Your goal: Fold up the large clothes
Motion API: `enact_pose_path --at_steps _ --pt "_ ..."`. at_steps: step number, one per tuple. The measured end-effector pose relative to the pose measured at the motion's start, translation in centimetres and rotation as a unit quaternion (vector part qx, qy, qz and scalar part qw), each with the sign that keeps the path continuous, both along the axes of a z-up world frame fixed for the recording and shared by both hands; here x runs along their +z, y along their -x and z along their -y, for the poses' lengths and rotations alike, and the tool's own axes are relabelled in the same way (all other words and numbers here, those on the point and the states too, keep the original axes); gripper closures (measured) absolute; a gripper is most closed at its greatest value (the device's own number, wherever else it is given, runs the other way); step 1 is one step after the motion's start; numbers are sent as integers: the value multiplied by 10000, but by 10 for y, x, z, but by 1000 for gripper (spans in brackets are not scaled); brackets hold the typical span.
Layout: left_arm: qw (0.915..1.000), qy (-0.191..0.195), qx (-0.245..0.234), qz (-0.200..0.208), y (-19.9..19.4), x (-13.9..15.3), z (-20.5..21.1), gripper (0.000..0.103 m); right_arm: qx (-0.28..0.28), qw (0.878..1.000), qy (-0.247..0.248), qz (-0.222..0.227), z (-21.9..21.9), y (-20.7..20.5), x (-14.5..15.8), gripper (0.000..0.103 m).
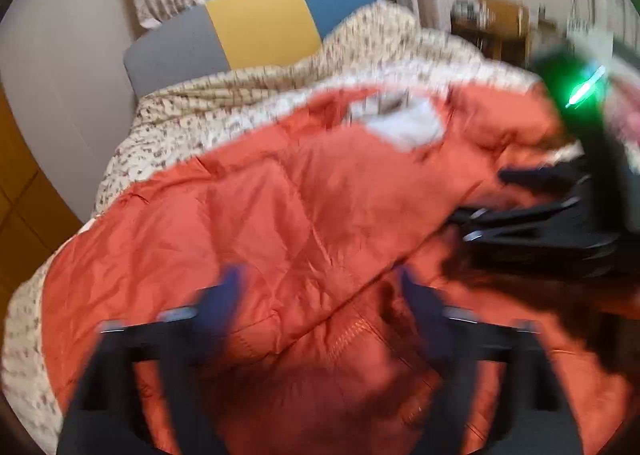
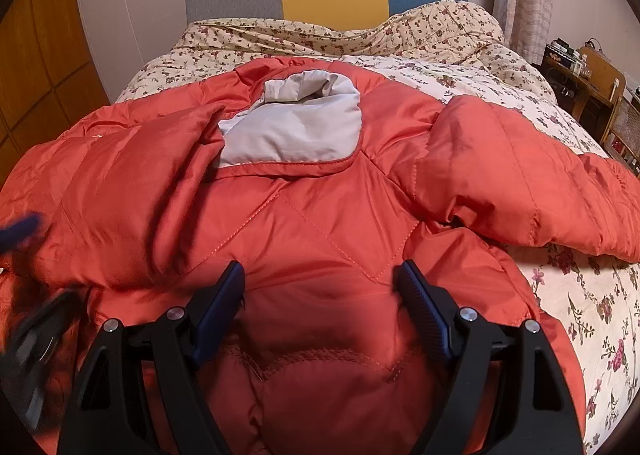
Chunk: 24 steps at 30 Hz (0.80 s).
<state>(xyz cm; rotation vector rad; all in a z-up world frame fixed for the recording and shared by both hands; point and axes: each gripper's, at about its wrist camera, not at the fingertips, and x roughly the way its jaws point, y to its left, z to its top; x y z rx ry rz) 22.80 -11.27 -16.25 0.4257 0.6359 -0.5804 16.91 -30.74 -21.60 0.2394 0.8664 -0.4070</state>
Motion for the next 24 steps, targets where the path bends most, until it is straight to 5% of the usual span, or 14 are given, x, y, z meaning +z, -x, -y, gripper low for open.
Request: enact_pose_path --at_steps 5,8,10,14,18,24 --pt "9972 656 294 219 9 32 -41 12 -56 9989 -90 450 2 9 17 27" --pt "9885 974 1117 291 -14 41 -85 15 -18 9948 -153 1009 -6 14 48 28" --pt "9771 1087 1813 239 -36 40 -113 28 319 9918 -284 1201 -22 1 65 31" --pt "9540 1194 2751 -18 -70 25 -152 36 1100 9884 -503 915 -58 -35 60 44" --pt "9516 858 2950 -117 -92 1 -159 37 1393 9889 -311 413 -80 -78 34 55" --pt "9475 862 3077 -137 -90 -17 -158 37 973 9942 -434 149 -53 -124 10 65"
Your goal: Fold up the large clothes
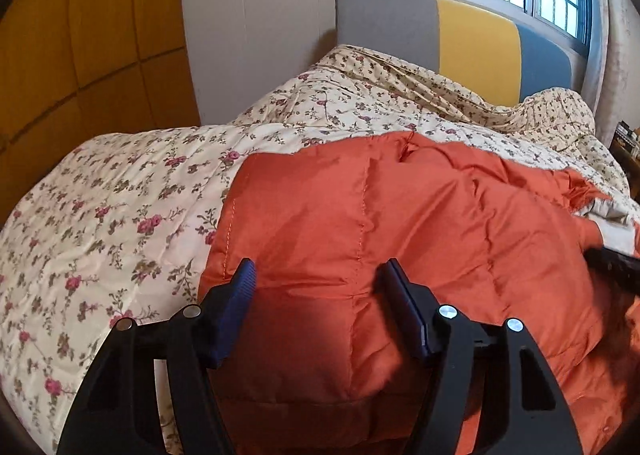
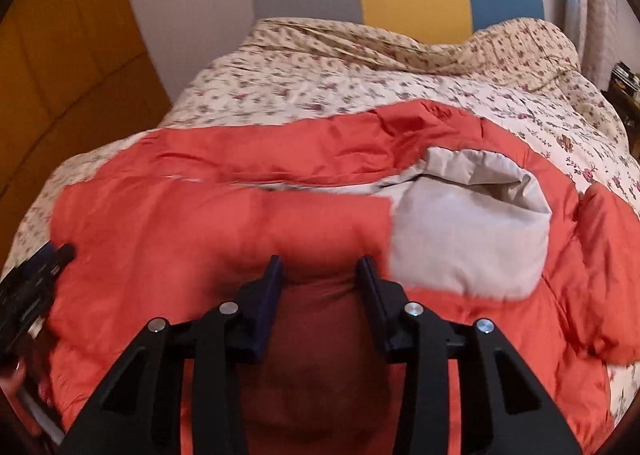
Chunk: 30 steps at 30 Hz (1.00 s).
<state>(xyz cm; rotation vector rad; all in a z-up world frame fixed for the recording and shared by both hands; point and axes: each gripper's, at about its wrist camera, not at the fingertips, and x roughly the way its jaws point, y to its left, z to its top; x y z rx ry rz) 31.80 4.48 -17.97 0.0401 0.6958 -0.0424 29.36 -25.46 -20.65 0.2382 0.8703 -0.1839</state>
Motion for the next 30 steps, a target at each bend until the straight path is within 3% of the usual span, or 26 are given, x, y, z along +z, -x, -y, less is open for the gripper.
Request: enact_pose_path --at_steps 4,11,14,15,18,21,26,28,30 --pt "9998 50 84 -149 -10 -8 -6 35 57 9999 127 44 11 8 -17 65" --pt "9995 5 81 -298 -11 -7 -4 34 78 9999 93 108 14 18 -8 61" --pt "9995 149 201 -187 -1 8 -12 28 104 9986 45 515 11 40 19 55" --pt "9992 231 292 -110 5 12 -15 17 144 9980 36 617 8 50 27 55" --pt "9980 347 494 -164 11 6 -20 14 142 9991 -17 411 6 60 26 55" --pt "9966 415 512 -494 0 -12 -22 11 -47 9994 -347 -59 18 51 -1 53" --pt "9927 853 530 -670 -3 -19 -35 8 -360 9943 -913 409 40 71 16 50" --pt "9926 855 530 -674 -4 -19 -35 8 -712 9890 -1104 678 58 97 29 40" --pt "9934 766 547 -649 -2 -19 -32 8 -1194 9811 -1264 854 83 127 37 39"
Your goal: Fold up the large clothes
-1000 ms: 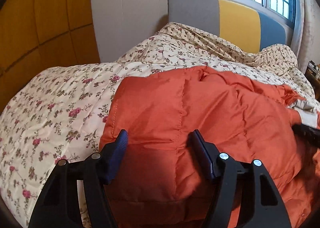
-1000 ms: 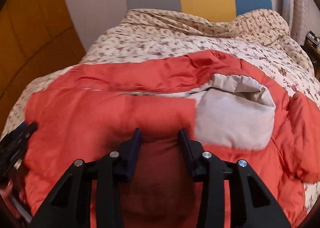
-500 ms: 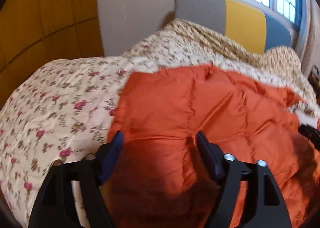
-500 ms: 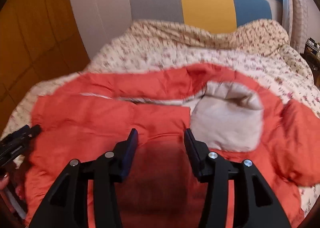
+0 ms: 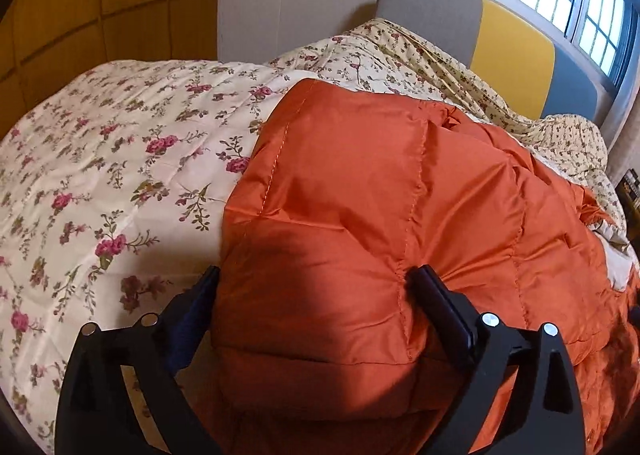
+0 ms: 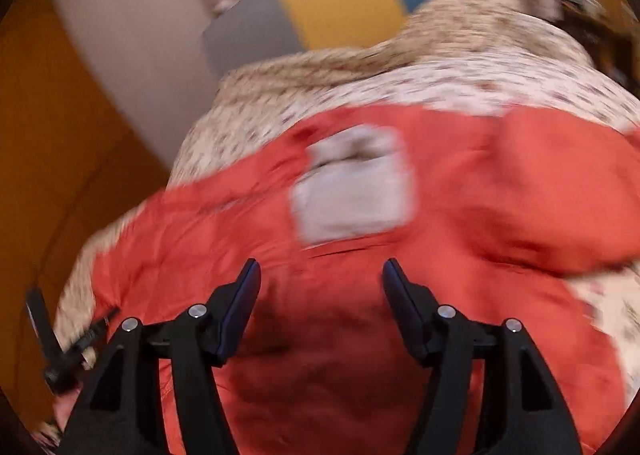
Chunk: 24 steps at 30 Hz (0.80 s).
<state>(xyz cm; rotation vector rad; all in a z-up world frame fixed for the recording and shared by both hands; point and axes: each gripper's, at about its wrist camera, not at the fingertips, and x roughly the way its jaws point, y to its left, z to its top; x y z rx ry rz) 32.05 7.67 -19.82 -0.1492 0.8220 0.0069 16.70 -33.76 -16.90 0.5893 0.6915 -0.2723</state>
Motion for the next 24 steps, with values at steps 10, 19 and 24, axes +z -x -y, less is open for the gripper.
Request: enact_pose_path --at_steps 10,19,24 --pt "9986 -523 -1 48 7 13 12 8 -2668 9616 -633 74 162 156 6 34" --pt "9965 -826 7 153 26 22 15 7 -4014 9092 -1098 95 254 233 -14 35" --pt "9968 -787 44 100 24 16 15 5 -4207 8999 -1076 393 273 246 -16 36"
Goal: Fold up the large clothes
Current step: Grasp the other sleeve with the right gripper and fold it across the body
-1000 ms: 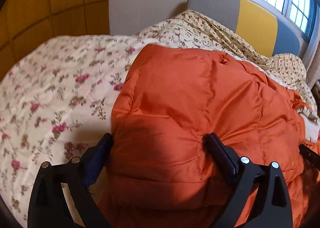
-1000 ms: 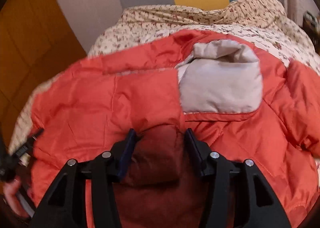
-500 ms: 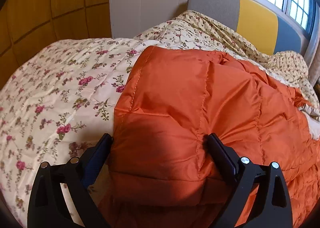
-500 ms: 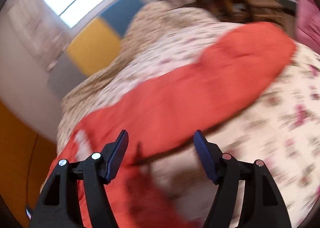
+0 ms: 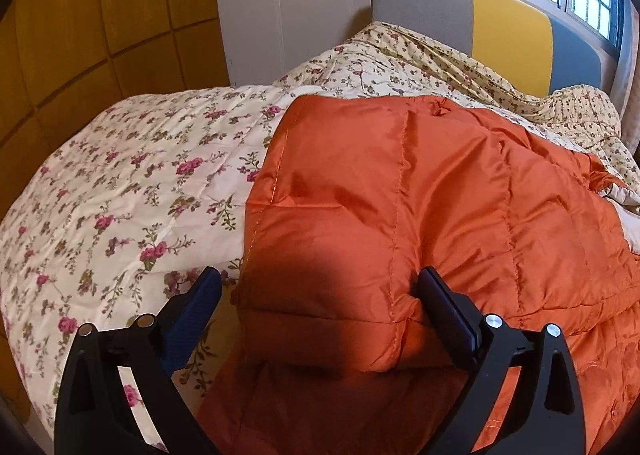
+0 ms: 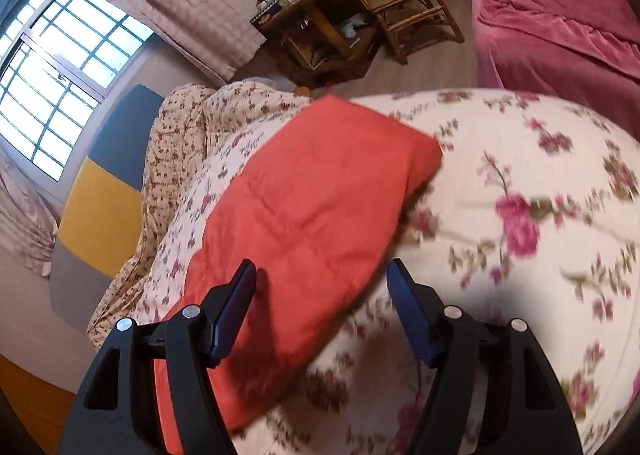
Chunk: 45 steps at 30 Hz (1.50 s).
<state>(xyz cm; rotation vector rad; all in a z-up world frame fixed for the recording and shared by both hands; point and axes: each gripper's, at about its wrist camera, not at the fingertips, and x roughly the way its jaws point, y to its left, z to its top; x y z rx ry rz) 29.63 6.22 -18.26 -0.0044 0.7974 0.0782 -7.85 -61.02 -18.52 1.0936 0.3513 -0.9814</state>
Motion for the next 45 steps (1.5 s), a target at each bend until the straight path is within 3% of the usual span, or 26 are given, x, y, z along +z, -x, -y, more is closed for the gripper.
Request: enact_pose_path --at_steps 3,5,7,10,14,20,24,32,40,45 --pt "9999 108 24 -30 -1 -3 -3 4 -19 9999 88 -97 8 -1 1 42" --pt "9999 111 41 -36 -1 -4 -3 3 -18 9998 99 -158 13 -3 -1 53" --pt "10000 2 54 -55 -1 -5 0 3 28 9996 98 -248 19 -7 -3 76" --pt "9999 -132 63 -78 -2 -7 5 3 135 9986 318 -390 19 -17 1 92" --pt "9999 -28 63 -95 -2 -8 4 3 471 9915 1045 -619 -5 -32 30 95" --pt "9999 22 59 -85 -2 -9 1 3 1257 9648 2191 -737 -73 -74 75 96" --pt "9999 23 56 -87 -2 -9 1 3 1713 9520 2460 -612 -117 -105 84 96" --pt "9998 165 29 -127 -3 -10 -4 3 2630 9328 2448 -271 -203 -156 82 96" --pt "9990 441 17 -12 1 -3 -12 3 3790 8836 2749 48 -296 -209 81 96" --pt "9967 739 -11 332 18 15 -19 3 4745 8265 3018 247 -363 -249 76 96"
